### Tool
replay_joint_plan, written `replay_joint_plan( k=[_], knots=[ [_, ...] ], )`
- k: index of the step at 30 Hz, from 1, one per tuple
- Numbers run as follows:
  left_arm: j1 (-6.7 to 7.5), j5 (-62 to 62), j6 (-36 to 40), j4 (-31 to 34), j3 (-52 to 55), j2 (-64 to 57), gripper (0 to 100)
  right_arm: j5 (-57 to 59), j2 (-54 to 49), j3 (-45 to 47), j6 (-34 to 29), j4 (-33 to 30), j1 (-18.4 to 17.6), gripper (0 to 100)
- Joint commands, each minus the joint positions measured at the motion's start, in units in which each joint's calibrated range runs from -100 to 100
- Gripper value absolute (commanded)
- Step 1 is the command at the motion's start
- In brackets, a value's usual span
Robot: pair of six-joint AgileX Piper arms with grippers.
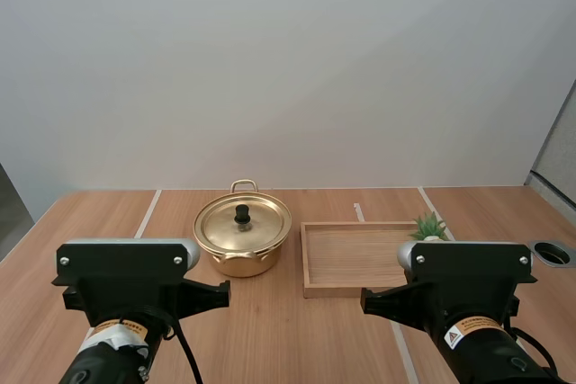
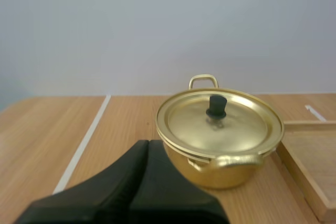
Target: Open the pot, put the pineapple inside, and close it
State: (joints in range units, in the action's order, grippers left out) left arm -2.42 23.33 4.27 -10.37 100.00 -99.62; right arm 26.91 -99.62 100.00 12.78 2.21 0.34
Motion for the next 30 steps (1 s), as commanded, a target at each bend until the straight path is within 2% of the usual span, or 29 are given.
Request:
replay_joint_plan(
  k=[1,4,9,12,16,20,25,30],
  knots=[
    [0.27,-13.63,0.63,-0.14,0.00,-0.38,0,-15.72,-0.38,0.00,-0.14,-0.45,-0.11,0],
    [0.27,-27.72,0.52,-0.14,0.00,-0.38,0,-28.96,-0.38,0.00,-0.14,-0.45,-0.11,0],
    [0.27,-38.91,-1.18,0.32,0.00,-0.38,0,-40.82,-0.38,0.00,-0.04,-0.45,-0.11,0],
    [0.27,-38.91,-1.87,4.90,0.00,-0.38,0,-38.44,-0.38,0.00,1.62,-1.61,-0.11,0],
    [0.27,-37.40,-2.41,8.13,-2.26,-0.38,0,-38.05,-0.38,-3.86,4.85,-8.90,-0.11,0],
    [0.27,-36.77,-2.54,8.47,-7.10,-0.38,0,-36.42,-0.38,-8.67,4.85,-10.69,-0.11,0],
    [0.27,-26.89,-2.54,8.47,-15.02,-0.38,0,-23.48,-0.38,-16.61,4.53,-10.07,-0.11,0],
    [0.27,-14.65,-2.54,8.47,-22.72,-0.38,0,-10.74,-0.38,-25.06,4.43,-6.72,-0.11,0]
  ],
)
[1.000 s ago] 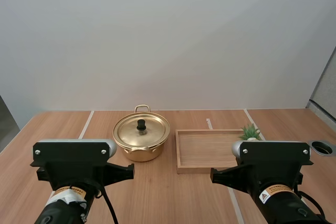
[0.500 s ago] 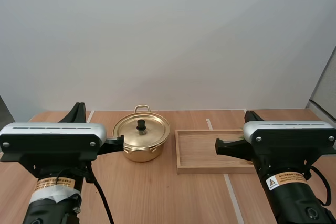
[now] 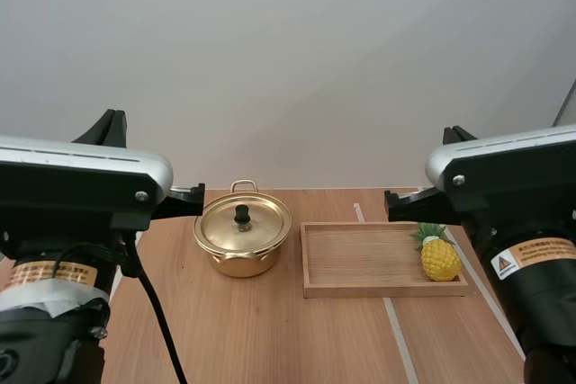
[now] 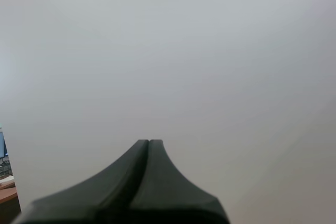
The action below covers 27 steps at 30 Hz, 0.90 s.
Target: Open the pot, put the pineapple inside, and close it
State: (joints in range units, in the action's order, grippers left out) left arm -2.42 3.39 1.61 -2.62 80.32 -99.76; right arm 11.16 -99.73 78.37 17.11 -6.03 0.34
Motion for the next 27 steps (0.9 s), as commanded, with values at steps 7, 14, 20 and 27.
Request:
replay_joint_plan(
  k=[7,14,20,27],
  knots=[
    [0.27,14.15,0.05,0.71,-13.12,0.16,0,9.42,0.55,-12.12,0.09,2.71,-0.11,0],
    [0.27,22.13,0.05,0.53,-23.45,8.72,0,19.90,10.71,-21.89,0.09,2.71,-0.11,0],
    [0.27,26.84,0.05,-1.41,-31.16,18.67,0,22.81,20.00,-29.92,0.09,2.71,-0.11,0],
    [0.27,35.48,0.05,-1.46,-40.90,30.19,0,28.80,29.33,-37.31,0.09,4.06,-0.11,0]
  ],
)
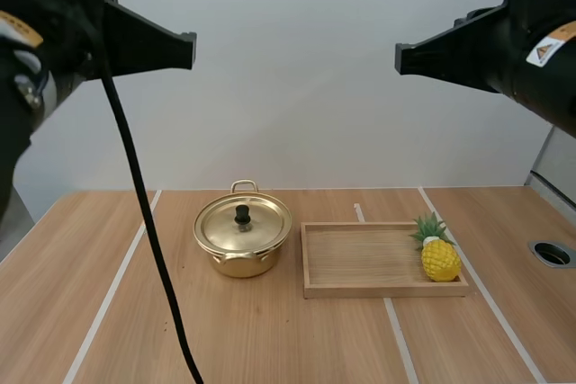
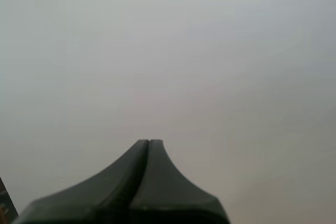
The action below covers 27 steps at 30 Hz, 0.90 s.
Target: Open the pot, put the pineapple inside, and close it
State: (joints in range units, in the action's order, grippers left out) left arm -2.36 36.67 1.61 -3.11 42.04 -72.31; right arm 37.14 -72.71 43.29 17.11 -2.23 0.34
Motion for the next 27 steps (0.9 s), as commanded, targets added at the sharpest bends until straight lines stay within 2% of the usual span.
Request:
replay_joint_plan(
  k=[1,3,10,14,23,27],
  knots=[
    [0.21,3.27,-0.19,-1.20,-3.92,3.87,0,3.86,3.44,-2.99,0.09,0.26,-0.11,0],
    [0.21,6.05,-1.47,-2.81,-6.08,6.45,0,4.67,5.22,-3.98,0.09,0.26,-0.11,0],
    [0.21,22.04,-10.92,-14.55,-11.41,14.97,0,7.73,10.13,-4.45,0.09,-1.16,-0.11,0],
    [0.21,25.05,-11.97,-15.21,-11.85,18.63,0,8.88,12.53,-4.45,0.09,-2.80,-0.11,0],
    [0.21,34.16,-14.42,-16.87,-11.85,25.89,0,10.54,16.41,-4.33,0.09,-2.30,0.18,0],
    [0.21,36.94,-16.58,-19.59,-11.85,27.45,0,12.38,18.47,-4.33,0.09,-2.40,0.28,0]
  ],
)
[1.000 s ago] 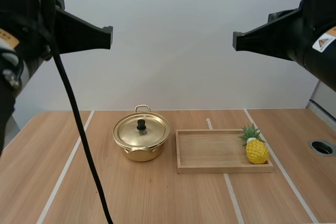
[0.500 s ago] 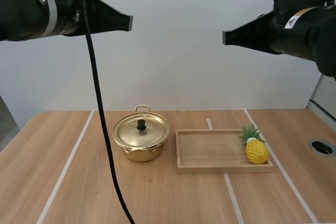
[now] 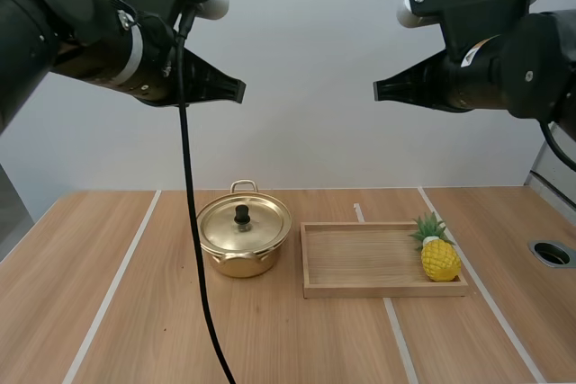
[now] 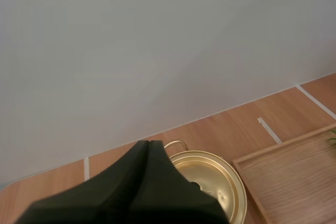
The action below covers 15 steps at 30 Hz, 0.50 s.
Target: Open the pot, put the pineapple inside, and close it
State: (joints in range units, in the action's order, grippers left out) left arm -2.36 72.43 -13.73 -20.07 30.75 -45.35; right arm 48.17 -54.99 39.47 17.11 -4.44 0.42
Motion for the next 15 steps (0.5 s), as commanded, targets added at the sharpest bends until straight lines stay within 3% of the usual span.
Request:
replay_joint_plan(
  k=[1,10,15],
  knots=[
    [0.21,1.70,-1.91,-3.42,-0.57,0.96,0,2.29,1.21,-0.51,0.09,-0.20,0.21,0],
    [0.21,5.28,-3.95,-5.00,-0.57,2.94,0,5.39,3.23,-0.17,0.09,-1.87,0.21,0],
    [0.21,-0.29,-3.95,-5.16,-0.87,5.65,0,6.04,3.67,-0.22,0.63,-1.87,0.21,0]
  ],
)
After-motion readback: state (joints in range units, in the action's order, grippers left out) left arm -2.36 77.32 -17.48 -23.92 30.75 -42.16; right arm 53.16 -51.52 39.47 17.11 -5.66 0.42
